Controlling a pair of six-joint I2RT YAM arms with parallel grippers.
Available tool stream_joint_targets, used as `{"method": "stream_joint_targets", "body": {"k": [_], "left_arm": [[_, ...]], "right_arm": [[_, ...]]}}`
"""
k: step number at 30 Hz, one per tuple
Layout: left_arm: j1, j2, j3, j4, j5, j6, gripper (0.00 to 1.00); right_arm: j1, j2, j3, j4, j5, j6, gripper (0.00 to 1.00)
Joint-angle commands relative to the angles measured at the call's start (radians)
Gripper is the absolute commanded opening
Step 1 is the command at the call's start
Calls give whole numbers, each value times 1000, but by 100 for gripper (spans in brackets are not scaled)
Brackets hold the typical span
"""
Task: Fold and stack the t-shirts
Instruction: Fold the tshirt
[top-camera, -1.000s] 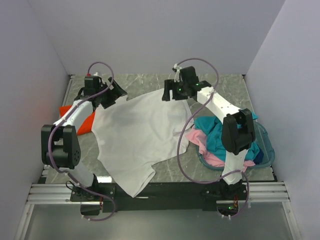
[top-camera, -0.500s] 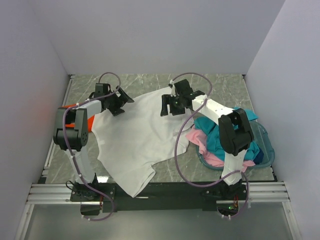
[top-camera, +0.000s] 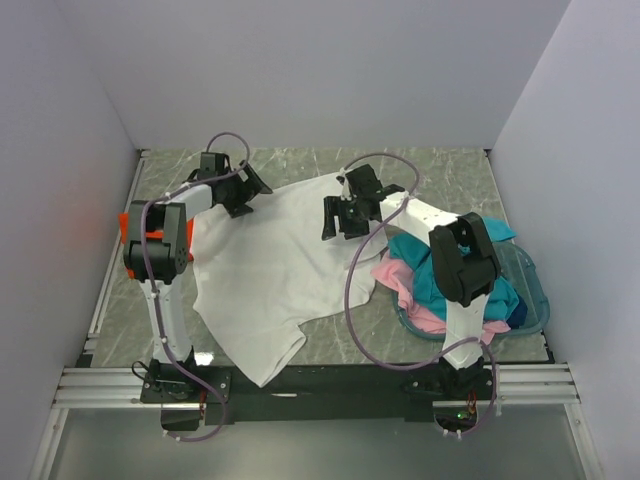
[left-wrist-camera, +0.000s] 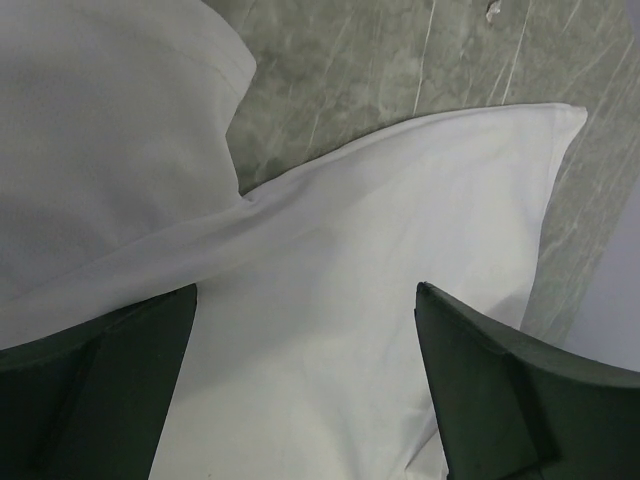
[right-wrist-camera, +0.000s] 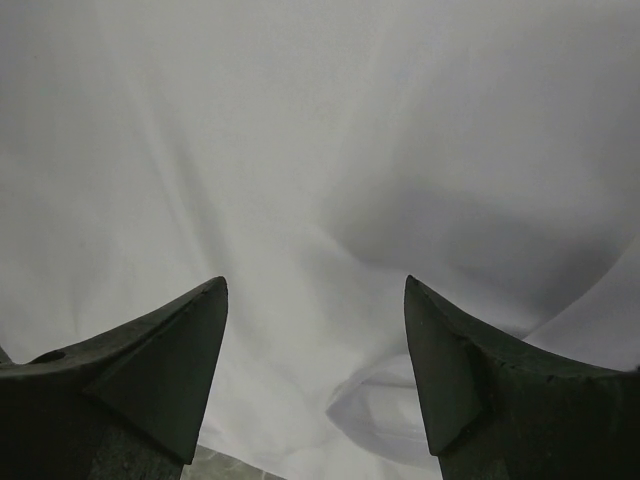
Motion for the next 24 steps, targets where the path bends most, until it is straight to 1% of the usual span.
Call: {"method": "stream_joint_targets", "body": {"k": [1, 7, 15, 19, 24], "left_arm": [[-2, 72, 77, -58, -58, 53, 98], [-2, 187, 241, -122, -73, 79, 98], [-4, 311, 415, -85, 28, 113, 98], [-10, 376, 528, -88, 69, 131, 98], [-25, 424, 602, -76, 95, 148, 98]], "right_arm": [[7, 30, 48, -25, 5, 1, 77], [8, 73, 82, -58, 24, -7, 77], [6, 119, 126, -119, 74, 21, 77], [3, 119, 111, -145, 104, 52, 77], [-1, 69, 68, -148, 127, 67, 77]]}}
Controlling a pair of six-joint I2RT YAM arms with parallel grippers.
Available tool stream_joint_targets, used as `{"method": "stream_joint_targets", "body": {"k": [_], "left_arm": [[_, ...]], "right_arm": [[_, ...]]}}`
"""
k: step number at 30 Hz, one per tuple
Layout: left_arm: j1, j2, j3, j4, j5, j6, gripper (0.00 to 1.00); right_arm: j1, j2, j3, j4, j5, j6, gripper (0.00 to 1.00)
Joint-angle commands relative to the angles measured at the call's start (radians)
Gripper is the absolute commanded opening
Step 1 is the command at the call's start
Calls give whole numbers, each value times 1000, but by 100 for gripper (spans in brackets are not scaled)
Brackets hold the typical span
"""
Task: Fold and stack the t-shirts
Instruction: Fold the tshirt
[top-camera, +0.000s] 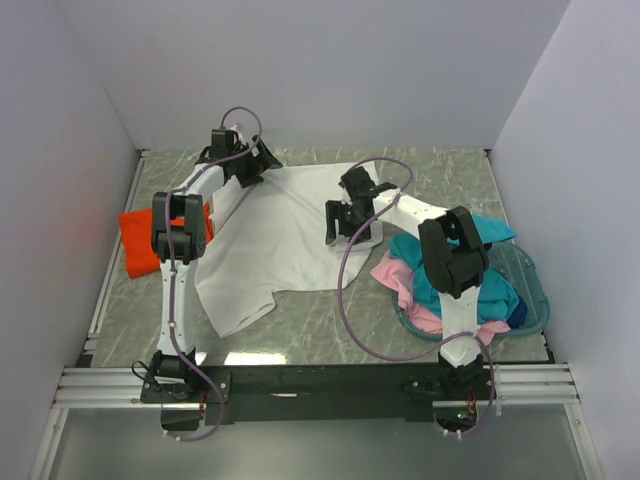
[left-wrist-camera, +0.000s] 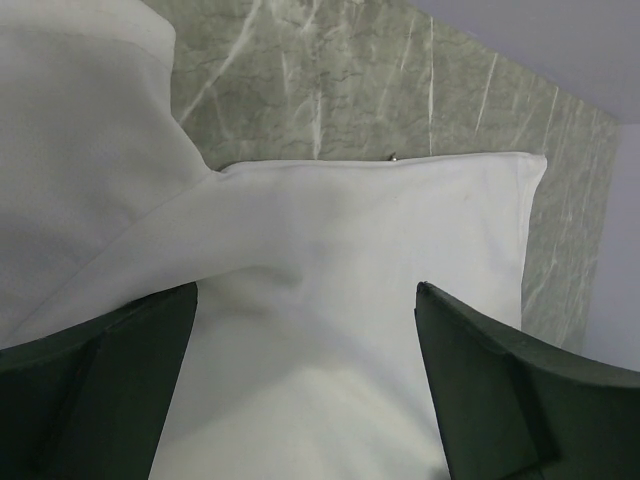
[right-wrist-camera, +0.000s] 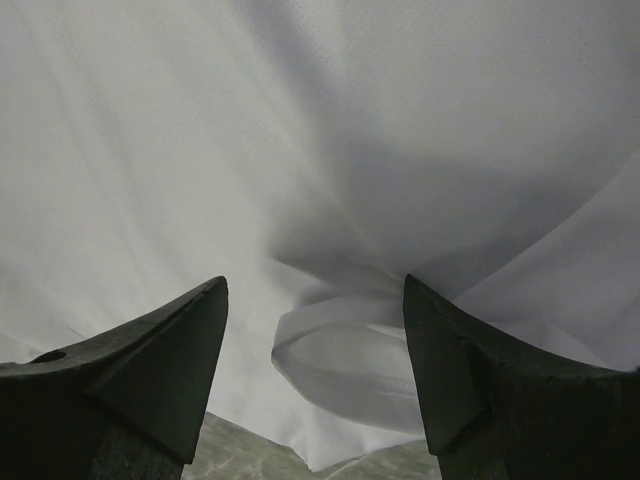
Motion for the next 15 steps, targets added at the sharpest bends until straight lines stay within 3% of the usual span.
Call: {"method": "stream_joint_targets", "body": {"k": [1, 7, 15], "left_arm": [[-18, 56, 55, -24, 13, 55, 98], [-26, 35, 72, 8, 5, 73, 98], [-31, -48, 74, 28, -9, 86, 98]], "right_arm": [[-1, -49, -16, -49, 50, 17, 77], [0, -115, -37, -91, 44, 5, 76], [16, -248, -206, -94, 83, 16, 68]]}}
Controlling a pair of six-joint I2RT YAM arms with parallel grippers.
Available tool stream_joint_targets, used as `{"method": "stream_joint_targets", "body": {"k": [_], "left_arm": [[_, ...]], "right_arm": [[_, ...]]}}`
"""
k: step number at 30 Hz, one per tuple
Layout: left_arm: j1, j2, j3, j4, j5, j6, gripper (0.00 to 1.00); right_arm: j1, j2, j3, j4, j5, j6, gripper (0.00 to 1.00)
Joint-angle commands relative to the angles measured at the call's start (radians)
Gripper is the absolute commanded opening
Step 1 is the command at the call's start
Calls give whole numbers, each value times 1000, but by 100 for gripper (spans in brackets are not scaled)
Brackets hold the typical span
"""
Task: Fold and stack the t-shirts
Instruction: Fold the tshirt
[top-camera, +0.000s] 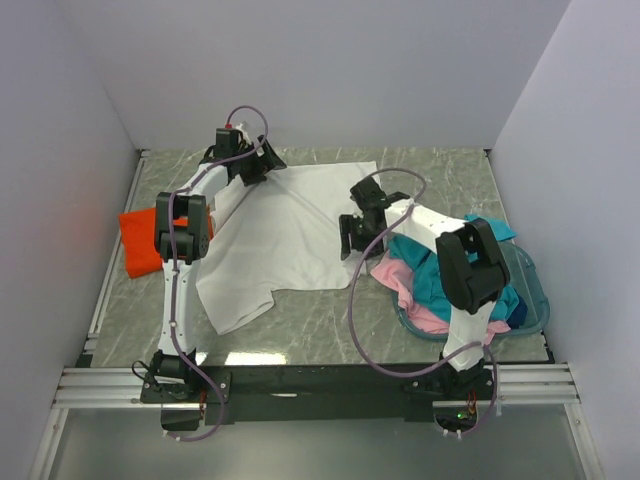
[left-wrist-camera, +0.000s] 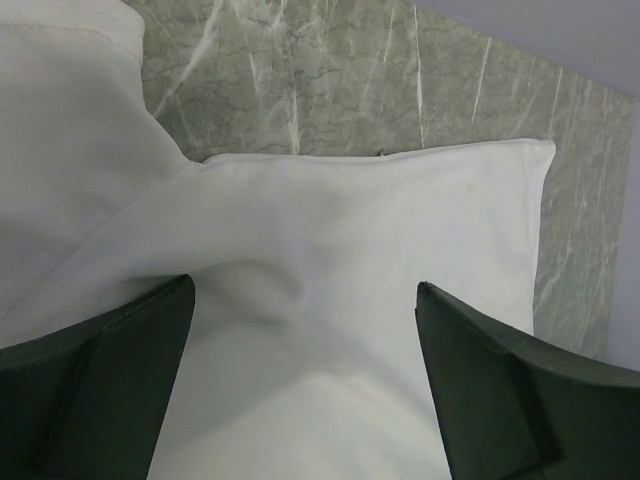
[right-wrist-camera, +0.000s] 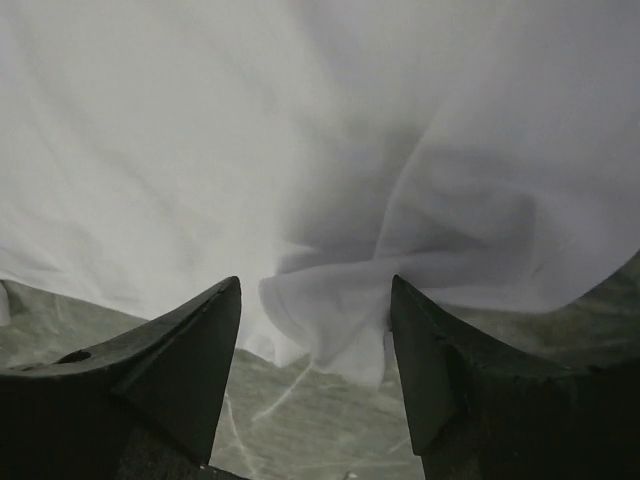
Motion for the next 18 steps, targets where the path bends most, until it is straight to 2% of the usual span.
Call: {"method": "stream_joint_targets", "body": {"k": [1, 5, 9, 11, 15, 18], "left_arm": [[-7, -78, 32, 31, -9, 26, 98], [-10, -146, 30, 44, -7, 8, 98], [-13, -279, -2, 44, -30, 5, 98], [-13, -338, -51, 37, -56, 14, 98], [-14, -515, -167, -38, -125, 37, 99], [-14, -629, -351, -89, -166, 60, 99]], "right_arm": [[18, -105, -56, -23, 35, 12, 68], [38, -180, -105, -40, 73, 16, 67], [63, -228, -130, -51, 110, 21, 66], [72, -237, -156, -53, 125, 30, 65], [75, -248, -223, -30, 153, 58, 56], [74, -256, -268, 12, 173, 64, 52]]}}
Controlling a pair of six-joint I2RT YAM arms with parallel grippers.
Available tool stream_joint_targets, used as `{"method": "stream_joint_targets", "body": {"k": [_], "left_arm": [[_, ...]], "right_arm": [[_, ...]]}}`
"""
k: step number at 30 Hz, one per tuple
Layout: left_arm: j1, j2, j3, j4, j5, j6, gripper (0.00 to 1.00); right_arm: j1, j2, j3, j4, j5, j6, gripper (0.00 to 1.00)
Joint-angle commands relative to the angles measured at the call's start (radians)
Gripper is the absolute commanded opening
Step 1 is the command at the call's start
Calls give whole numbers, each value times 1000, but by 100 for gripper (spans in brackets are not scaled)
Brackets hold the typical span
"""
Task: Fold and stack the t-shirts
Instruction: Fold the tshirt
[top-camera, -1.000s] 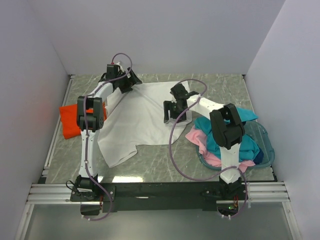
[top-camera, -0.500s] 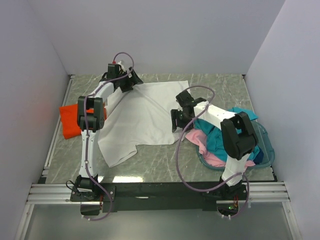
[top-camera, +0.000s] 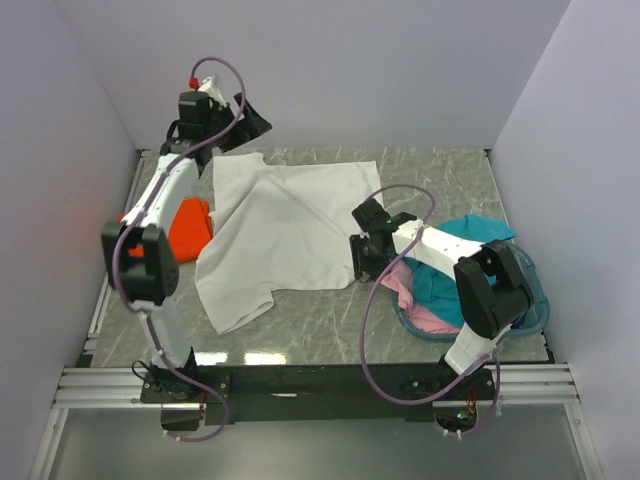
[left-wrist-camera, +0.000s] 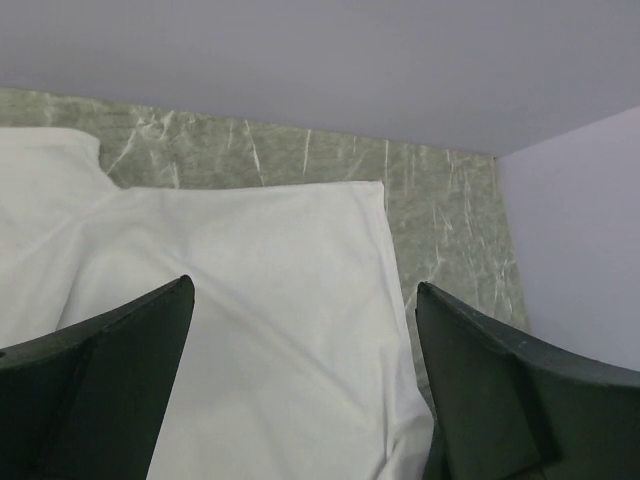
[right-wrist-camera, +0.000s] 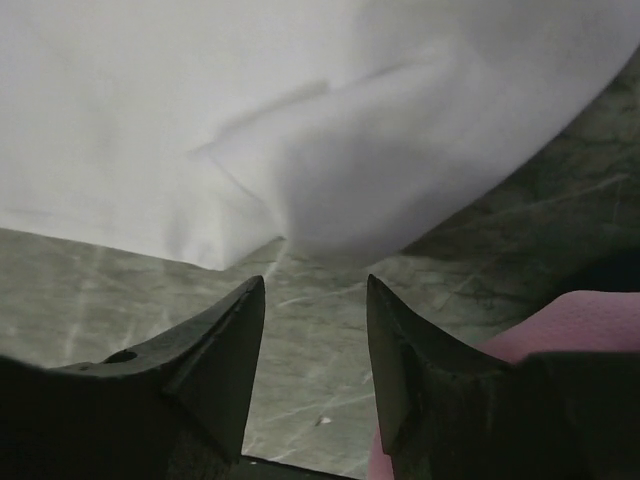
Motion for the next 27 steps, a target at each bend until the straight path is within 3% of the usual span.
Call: {"method": "stream_joint_targets", "body": {"k": [1, 6, 11, 19, 22, 23, 27], "left_arm": [[-5, -131, -168, -73, -75, 48, 99], [-5, -314, -448, -117, -173, 50, 99], [-5, -449, -600, -185, -300, 43, 99], [-5, -694, -874, -204, -567, -113, 99], [-16, -748, -918, -252, -611, -153, 98], [-25, -777, -926, -269, -681, -167, 99], [-83, -848, -950, -332, -831, -230, 99]], "right_arm": [[1, -28, -40, 45, 65, 23, 52], [1, -5, -45, 85, 71, 24, 49], [1, 29, -43, 118, 70, 23, 47], [1, 81, -27, 92, 110, 30, 41], [1, 81, -27, 78, 123, 29, 31], [1, 83, -27, 75, 126, 26, 25], [1, 74, -7, 33, 142, 18, 17]]}}
